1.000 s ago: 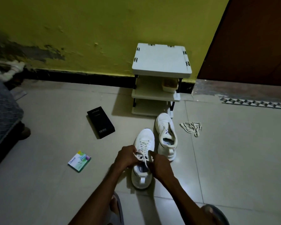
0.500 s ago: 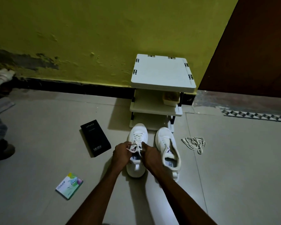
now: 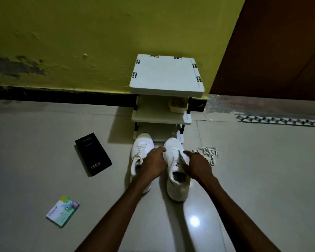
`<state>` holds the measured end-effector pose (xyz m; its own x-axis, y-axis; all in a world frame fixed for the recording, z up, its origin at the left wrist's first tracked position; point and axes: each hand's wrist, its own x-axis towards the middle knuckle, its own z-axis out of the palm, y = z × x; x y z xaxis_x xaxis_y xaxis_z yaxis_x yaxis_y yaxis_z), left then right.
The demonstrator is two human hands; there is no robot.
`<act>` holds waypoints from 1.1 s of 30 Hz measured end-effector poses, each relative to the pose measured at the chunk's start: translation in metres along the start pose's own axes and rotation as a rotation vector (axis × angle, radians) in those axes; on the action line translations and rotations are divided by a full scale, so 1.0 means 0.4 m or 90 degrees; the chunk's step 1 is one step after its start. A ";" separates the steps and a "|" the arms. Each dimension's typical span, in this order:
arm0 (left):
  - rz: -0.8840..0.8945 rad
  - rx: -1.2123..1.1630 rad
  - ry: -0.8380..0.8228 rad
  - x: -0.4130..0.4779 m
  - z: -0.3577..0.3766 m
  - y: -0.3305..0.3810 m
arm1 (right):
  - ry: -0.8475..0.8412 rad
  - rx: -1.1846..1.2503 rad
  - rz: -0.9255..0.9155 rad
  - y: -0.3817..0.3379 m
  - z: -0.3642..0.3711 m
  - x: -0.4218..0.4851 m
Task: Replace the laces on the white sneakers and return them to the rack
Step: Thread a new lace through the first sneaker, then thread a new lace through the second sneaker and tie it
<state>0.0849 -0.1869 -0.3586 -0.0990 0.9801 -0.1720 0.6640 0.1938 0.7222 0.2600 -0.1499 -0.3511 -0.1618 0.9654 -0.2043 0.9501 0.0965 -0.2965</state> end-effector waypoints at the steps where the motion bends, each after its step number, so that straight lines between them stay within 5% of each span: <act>1: 0.005 0.005 -0.055 0.000 0.027 0.013 | -0.067 -0.010 -0.003 0.011 -0.004 -0.007; 3: -0.003 0.035 -0.111 -0.004 0.075 0.024 | -0.127 0.038 -0.013 0.014 0.003 -0.028; 8: 0.000 0.122 -0.063 -0.037 0.121 0.045 | -0.101 0.037 -0.041 0.015 0.029 -0.077; 18: 0.032 0.099 -0.137 -0.121 0.161 -0.004 | -0.213 0.070 -0.031 0.088 0.020 -0.226; 21: 0.009 0.080 -0.063 -0.093 0.187 0.006 | -0.280 0.192 0.026 0.129 -0.002 -0.190; 24: 0.041 0.019 0.006 -0.056 0.211 0.014 | -0.189 0.202 0.049 0.176 -0.019 -0.104; 30: 0.036 0.154 -0.141 0.014 0.237 -0.005 | -0.391 0.303 0.066 0.180 0.012 -0.036; 33: 0.047 0.167 -0.112 0.001 0.232 -0.019 | -0.347 0.283 0.023 0.175 0.044 -0.066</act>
<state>0.1484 -0.1919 -0.4264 0.0711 0.9644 -0.2547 0.8356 0.0819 0.5433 0.3261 -0.1728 -0.3830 -0.3528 0.6955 -0.6259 0.7777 -0.1540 -0.6095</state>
